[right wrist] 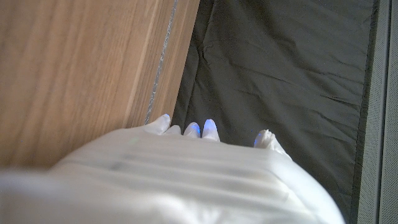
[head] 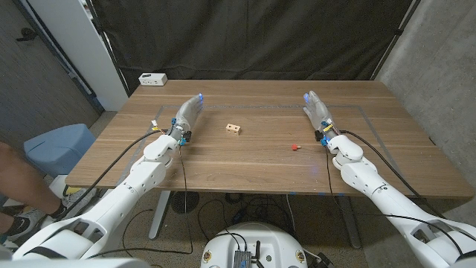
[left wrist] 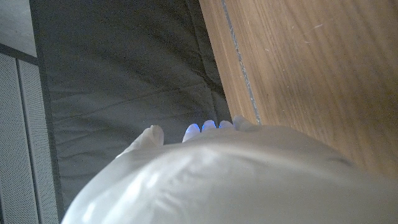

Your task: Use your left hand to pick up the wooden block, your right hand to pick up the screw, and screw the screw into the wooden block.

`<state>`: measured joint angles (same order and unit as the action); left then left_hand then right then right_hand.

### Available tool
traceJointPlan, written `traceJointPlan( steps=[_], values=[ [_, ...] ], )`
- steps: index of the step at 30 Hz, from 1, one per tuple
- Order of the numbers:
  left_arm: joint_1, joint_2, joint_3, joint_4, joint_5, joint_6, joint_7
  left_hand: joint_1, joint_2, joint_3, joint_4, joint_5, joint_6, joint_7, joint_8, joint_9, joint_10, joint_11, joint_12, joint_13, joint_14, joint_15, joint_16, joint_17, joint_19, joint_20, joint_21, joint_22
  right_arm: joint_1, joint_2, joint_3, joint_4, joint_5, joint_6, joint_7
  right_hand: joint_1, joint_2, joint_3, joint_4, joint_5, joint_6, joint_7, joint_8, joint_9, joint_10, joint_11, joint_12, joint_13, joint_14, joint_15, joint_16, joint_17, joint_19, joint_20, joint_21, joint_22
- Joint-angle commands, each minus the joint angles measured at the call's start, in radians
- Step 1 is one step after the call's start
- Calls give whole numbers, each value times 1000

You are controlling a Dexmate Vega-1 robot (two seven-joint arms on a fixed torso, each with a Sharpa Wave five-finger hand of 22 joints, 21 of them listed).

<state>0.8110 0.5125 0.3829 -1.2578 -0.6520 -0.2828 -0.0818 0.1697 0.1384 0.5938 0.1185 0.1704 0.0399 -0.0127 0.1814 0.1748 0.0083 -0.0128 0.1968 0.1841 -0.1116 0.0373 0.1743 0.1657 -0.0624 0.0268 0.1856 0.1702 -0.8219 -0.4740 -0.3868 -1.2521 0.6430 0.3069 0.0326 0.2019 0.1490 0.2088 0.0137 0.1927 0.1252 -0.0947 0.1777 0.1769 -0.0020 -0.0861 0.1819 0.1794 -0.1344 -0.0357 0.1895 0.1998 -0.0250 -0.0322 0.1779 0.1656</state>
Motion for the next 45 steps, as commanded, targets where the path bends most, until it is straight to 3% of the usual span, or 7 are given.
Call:
traceJointPlan(
  steps=[1, 18, 31, 37, 45],
  values=[
    [-7, 16, 8, -9, 13, 19, -2, 13, 15, 4, -4, 6, 7, -1, 4, 2, 1, -11, 7, 1, -5, 1, 3, 1, -5, 0, 8, 4, 8, 9, -9, 1, -14, 6, -9, 5, 1, 7, 1, 6, 12, -1, 7, 3, -1, -9, 4, 1, -7, -11, 6, 1, -7, -36, 7, 5],
    [-21, 87, 34, -111, 94, 86, 30, 22, 12, 8, -20, 5, 1, -8, 1, 2, -4, -12, 4, 1, -15, -1, -2, 0, -18, -1, 3, 4, 33, 10, -13, 16, -34, 23, -6, 6, -7, 9, -2, 7, 9, 0, 6, 3, -2, -7, 4, 1, -7, -11, 6, -3, -7, -32, 8, 5],
    [-23, 177, 54, -198, 200, 122, 43, 37, 2, 11, -51, 6, -9, -21, -1, 1, -20, -38, 0, 0, -56, -7, -8, 1, -45, -4, -2, 4, 24, 18, -6, 19, -35, 52, -13, 6, -11, 11, -4, 7, 7, 0, 6, 3, -2, -7, 4, 1, -8, -9, 5, -5, -6, -29, 10, 4],
    [-28, 220, 60, -240, 249, 149, 46, 56, -1, 18, -78, 15, 2, -49, 4, 1, -11, -59, 3, -1, -64, -15, -4, 1, -48, -2, 0, 2, 13, 17, -1, 6, -32, 51, -25, 5, -11, 12, -4, 8, 7, 0, 6, 3, -3, -6, 4, 1, -9, -10, 5, -6, -4, -30, 10, 4],
    [-43, 273, 70, -300, 311, 201, 40, 110, -23, 34, -156, 34, 32, -86, 15, 1, 12, -94, 10, -2, -61, -33, 2, 1, -45, 4, 3, 1, -3, 10, 5, -14, -28, 45, -38, 7, -13, 14, -6, 8, 7, 1, 7, 3, -3, -8, 4, 1, -8, -11, 5, -7, -3, -29, 11, 4]
  ],
)
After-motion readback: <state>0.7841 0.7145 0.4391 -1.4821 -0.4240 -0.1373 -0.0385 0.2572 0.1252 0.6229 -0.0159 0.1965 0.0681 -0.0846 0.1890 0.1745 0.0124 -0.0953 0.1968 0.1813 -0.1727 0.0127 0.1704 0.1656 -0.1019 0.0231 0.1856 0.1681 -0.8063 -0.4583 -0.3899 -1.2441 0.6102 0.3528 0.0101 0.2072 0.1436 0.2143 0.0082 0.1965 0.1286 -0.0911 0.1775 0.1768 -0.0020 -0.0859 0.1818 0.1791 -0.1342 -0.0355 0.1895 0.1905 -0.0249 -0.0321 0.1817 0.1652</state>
